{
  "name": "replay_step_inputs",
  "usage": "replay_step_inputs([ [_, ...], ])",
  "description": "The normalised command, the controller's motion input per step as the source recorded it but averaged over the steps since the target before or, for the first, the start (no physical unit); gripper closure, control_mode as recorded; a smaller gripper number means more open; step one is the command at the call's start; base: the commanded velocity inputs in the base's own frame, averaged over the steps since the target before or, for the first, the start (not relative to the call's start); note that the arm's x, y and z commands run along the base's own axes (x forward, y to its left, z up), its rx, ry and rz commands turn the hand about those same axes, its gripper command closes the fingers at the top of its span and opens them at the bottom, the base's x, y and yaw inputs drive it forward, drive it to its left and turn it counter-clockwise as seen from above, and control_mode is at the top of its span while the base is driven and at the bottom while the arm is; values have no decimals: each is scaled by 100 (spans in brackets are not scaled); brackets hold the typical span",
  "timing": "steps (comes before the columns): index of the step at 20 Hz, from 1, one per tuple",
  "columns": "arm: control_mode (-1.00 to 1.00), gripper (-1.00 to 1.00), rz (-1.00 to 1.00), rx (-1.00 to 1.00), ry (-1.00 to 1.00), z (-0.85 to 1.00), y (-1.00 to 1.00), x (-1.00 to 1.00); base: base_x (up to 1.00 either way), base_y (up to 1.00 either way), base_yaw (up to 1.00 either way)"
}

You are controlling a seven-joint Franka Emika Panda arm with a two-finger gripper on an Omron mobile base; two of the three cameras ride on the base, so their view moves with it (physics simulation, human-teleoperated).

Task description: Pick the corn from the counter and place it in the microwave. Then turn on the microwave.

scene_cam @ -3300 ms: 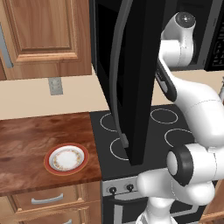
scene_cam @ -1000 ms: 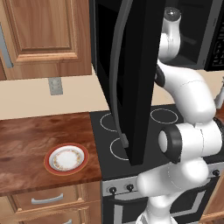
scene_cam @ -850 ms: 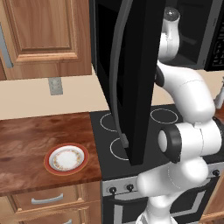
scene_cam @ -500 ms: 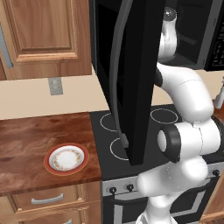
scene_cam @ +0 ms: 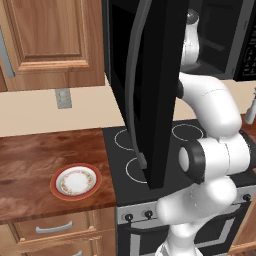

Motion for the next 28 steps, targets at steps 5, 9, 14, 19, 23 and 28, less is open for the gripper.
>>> replay_step_inputs([
  [5,-100,100,0,0,0,0,7,9,0,0,0],
  [9,-100,100,0,0,0,0,1,8,0,0,0],
  [14,-100,100,-1,0,0,0,1,8,0,0,0],
  [19,-100,100,0,0,0,0,2,6,0,0,0],
  [23,-100,100,-1,0,0,0,0,1,0,0,0],
  [28,-100,100,0,0,0,-1,0,2,0,0,0],
])
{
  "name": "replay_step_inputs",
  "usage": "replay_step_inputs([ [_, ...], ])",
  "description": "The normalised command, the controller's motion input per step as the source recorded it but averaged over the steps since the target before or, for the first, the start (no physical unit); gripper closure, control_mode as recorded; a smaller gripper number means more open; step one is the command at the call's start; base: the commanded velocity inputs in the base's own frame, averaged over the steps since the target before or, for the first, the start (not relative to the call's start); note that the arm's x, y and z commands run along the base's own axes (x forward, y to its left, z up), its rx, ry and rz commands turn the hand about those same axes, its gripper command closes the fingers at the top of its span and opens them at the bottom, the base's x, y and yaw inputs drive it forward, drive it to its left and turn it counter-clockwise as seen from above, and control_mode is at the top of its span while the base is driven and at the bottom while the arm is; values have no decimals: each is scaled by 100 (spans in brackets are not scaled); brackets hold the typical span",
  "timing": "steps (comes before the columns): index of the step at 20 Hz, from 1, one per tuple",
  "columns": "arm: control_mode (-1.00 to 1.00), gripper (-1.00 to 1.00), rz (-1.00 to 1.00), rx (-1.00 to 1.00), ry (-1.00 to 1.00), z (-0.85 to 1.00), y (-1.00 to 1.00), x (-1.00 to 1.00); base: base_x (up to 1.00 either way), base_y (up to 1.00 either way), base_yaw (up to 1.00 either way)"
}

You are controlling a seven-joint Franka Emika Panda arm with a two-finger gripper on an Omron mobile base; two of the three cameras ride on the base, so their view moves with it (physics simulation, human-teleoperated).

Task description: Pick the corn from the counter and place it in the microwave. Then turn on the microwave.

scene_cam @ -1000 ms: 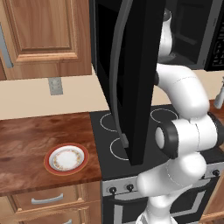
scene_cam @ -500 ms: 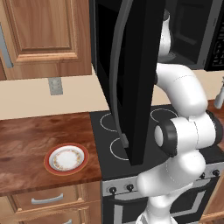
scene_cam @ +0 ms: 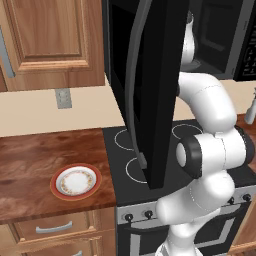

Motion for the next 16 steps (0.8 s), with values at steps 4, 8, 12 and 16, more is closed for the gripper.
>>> replay_step_inputs([
  [4,-100,100,0,0,0,-6,0,5,0,0,0],
  [8,-100,100,0,0,0,-6,2,6,0,0,0],
  [12,-100,100,0,0,0,-6,2,5,0,0,0],
  [16,-100,100,0,0,0,-3,1,4,0,0,0],
])
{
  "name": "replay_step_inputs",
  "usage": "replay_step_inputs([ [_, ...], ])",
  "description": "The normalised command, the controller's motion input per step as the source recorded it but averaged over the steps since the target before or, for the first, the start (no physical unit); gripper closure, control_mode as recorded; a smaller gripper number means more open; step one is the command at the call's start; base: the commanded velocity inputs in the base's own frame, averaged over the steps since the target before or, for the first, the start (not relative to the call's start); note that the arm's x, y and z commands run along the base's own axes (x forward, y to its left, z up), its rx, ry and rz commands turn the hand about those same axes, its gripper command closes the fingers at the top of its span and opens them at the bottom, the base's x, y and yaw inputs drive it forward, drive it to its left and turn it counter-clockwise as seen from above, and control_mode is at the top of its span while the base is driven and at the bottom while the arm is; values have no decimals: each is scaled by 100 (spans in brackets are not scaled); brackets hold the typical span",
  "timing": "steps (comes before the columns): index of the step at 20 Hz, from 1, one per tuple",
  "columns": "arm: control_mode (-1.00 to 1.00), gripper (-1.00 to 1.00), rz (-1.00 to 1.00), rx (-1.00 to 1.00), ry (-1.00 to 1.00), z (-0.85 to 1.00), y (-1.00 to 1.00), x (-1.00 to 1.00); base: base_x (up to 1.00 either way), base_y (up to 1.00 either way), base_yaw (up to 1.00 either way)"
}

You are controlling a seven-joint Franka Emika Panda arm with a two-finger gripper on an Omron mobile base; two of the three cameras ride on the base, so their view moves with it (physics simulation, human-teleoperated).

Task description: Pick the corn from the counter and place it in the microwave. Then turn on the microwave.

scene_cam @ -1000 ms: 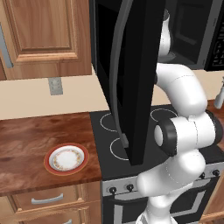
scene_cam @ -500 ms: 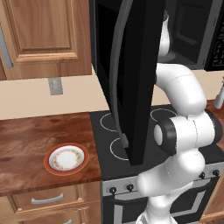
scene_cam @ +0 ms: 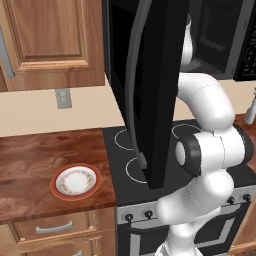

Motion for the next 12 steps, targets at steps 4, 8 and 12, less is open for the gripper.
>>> replay_step_inputs([
  [4,-100,100,-1,0,0,-1,0,5,0,0,0],
  [8,-100,100,0,0,0,-1,0,6,0,0,0],
  [12,-100,100,-1,0,0,-1,0,4,0,0,0],
])
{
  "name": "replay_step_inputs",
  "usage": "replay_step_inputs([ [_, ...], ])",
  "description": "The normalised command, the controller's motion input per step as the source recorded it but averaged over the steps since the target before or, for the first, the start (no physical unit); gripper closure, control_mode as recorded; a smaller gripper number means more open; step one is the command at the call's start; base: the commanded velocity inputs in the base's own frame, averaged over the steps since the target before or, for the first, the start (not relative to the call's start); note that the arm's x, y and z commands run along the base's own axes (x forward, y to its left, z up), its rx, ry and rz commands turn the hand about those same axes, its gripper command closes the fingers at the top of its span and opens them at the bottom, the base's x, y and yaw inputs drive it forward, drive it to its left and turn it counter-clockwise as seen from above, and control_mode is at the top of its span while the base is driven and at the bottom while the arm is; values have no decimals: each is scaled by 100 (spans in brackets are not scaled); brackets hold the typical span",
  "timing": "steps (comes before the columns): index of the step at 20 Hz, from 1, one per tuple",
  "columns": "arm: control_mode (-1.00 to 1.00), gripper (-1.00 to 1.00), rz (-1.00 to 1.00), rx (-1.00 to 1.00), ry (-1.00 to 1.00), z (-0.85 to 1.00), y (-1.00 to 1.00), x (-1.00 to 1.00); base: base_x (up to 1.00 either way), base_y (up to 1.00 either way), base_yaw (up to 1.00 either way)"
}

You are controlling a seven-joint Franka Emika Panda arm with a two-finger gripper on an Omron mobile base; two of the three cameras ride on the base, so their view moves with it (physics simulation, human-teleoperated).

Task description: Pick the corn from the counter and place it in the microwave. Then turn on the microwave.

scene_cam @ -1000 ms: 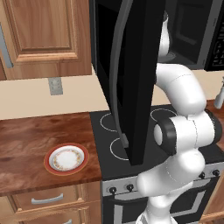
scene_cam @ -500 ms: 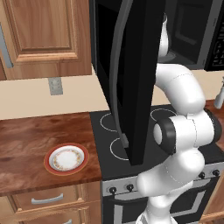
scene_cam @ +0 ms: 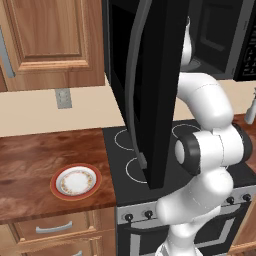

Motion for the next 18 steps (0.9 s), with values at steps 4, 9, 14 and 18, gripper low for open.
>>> replay_step_inputs([
  [4,-100,100,-1,0,0,-1,1,3,0,0,0],
  [9,-100,100,-1,0,0,0,0,3,0,0,0],
  [14,-100,100,0,0,0,0,0,0,0,0,0],
  [18,-100,100,0,0,0,0,0,0,0,0,0],
])
